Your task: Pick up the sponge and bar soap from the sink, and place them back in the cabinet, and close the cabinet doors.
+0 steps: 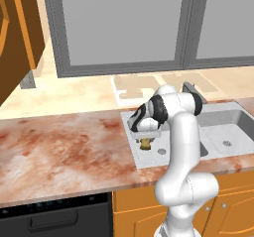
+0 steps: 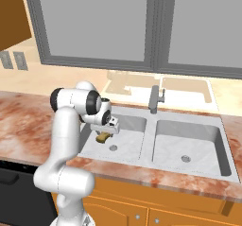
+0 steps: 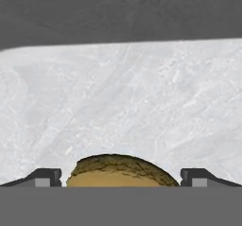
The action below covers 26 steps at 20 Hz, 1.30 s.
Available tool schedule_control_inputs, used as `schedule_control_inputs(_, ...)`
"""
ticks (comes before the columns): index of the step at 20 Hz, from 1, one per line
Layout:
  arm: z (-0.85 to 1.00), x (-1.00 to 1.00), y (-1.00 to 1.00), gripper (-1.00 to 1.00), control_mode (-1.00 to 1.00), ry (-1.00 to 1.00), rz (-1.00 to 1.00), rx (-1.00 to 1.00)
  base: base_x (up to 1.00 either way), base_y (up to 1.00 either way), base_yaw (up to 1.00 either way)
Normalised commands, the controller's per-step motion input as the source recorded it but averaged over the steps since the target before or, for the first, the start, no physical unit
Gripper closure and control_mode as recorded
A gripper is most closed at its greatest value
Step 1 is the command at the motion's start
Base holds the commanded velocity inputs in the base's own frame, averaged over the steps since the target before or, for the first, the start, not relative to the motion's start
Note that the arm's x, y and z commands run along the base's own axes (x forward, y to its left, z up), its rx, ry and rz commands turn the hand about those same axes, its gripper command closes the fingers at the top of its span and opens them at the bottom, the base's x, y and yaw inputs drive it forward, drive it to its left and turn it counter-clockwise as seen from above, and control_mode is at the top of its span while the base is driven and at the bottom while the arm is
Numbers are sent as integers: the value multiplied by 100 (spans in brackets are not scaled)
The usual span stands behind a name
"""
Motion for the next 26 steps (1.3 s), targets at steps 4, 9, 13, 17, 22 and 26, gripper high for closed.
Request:
schedule_control_inputs(4,-8,0,0,-100,-100,9,0,0,0,0,0)
schedule_control_inputs(9,-5,0,0,-100,-100,8,0,0,0,0,0)
schedule_control_inputs(13,-9,0,0,-100,-100,4,0,0,0,0,0)
schedule_control_inputs(17,-7,0,0,-100,-100,0,0,0,0,0,0)
schedule_control_inputs(22,0,0,0,-100,-100,0,0,0,0,0,0)
schedule_control_inputs(26,0,-2,0,-100,-100,0,0,0,0,0,0)
